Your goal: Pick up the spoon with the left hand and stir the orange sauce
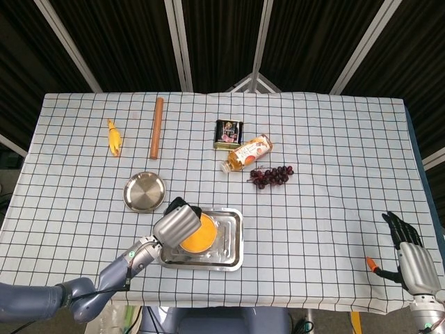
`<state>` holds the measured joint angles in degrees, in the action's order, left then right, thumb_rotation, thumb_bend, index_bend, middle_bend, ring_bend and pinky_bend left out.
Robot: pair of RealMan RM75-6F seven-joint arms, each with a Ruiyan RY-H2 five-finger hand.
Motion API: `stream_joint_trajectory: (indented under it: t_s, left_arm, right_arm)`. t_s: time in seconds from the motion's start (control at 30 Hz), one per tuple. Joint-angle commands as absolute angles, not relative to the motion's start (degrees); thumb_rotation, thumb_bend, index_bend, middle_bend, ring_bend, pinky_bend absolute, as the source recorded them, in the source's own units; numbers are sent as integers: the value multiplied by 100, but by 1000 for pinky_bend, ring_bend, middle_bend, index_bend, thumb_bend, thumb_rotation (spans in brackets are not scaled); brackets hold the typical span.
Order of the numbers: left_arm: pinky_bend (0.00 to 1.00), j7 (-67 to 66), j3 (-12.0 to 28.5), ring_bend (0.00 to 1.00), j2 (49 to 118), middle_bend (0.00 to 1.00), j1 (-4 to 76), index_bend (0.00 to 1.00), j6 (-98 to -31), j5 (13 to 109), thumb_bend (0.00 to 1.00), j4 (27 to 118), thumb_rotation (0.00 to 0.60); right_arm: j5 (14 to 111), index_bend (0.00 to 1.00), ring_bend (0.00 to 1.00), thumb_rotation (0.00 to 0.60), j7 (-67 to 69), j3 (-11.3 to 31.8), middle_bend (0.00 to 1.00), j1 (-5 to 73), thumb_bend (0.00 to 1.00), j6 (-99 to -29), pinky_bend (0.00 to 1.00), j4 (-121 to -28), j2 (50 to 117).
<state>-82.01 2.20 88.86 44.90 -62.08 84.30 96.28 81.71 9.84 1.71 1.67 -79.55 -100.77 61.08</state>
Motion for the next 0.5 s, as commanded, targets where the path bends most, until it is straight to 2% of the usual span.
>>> stream_joint_trajectory:
  t_s: [0.03, 0.27, 0.5]
  left_arm:
    - [974, -8087, 223, 980, 9022, 990, 4432, 817, -6300, 8416, 756, 9611, 600]
    - [974, -7885, 323, 980, 9340, 990, 4345, 819, -6527, 8430, 756, 9599, 600]
    - [974, -7926, 388, 980, 9360, 990, 4364, 819, -6565, 8498, 756, 9694, 600]
  right_arm:
    - [8171, 0, 0, 600, 980, 173, 0, 165, 317, -7962, 0, -10077, 6109]
    - [8169, 0, 0, 600, 966, 172, 0, 166, 317, -7961, 0, -10076, 6116]
    - [8174, 0, 0, 600, 987, 173, 0, 164, 317, -7964, 0, -10074, 6109]
